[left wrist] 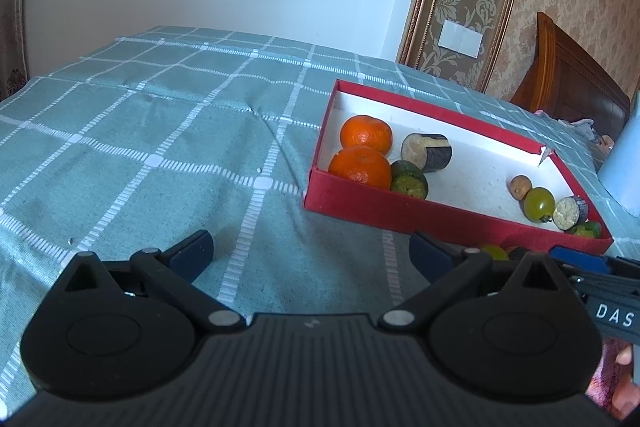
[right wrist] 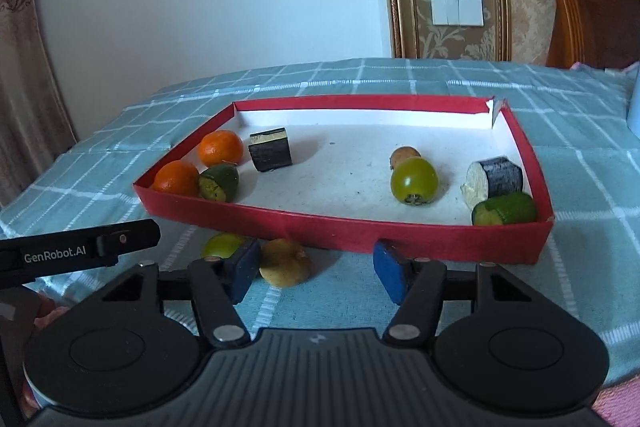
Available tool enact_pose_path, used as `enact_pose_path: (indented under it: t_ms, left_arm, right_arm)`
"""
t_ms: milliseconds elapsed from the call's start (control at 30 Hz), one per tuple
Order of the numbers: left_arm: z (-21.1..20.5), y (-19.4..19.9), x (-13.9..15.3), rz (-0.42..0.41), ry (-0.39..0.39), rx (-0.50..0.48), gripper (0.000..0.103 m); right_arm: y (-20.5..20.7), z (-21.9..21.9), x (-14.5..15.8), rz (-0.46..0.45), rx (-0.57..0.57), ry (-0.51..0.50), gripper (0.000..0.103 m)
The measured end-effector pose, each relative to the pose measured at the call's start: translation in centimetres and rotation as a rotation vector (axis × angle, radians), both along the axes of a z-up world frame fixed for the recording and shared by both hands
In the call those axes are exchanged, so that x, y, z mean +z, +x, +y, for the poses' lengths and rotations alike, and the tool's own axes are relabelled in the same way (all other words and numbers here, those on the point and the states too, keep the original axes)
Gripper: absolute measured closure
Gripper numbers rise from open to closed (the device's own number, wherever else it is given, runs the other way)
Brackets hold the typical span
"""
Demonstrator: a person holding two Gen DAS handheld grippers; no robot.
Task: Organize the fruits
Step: 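Grasp the brown round fruit beside the box with the right gripper, then carry the brown fruit into the red box and open the right gripper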
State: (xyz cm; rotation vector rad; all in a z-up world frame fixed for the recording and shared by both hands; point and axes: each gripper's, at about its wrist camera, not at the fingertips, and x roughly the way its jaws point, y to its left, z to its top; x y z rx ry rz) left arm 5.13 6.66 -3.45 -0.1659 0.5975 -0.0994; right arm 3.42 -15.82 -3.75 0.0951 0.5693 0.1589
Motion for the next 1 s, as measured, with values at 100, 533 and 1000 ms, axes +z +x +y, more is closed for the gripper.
enact_pose_path:
  t_ms: [100, 533, 1000]
  left_arm:
    - [0.0, 0.0, 0.0, 0.000, 0.000, -0.001, 0.000]
    - [0.0, 0.1, -0.2, 0.006, -0.002, 0.000, 0.000]
    - [0.0, 0.0, -0.1, 0.006, -0.008, -0.002, 0.000]
  right_arm:
    - [0.0, 0.1, 0.0, -0.002, 0.010, -0.008, 0.041]
    - [-0.8, 1.0, -0.2, -0.014, 0.073, 0.011, 0.075]
    - [-0.8, 1.0, -0.2, 0.004, 0.062, 0.049, 0.076]
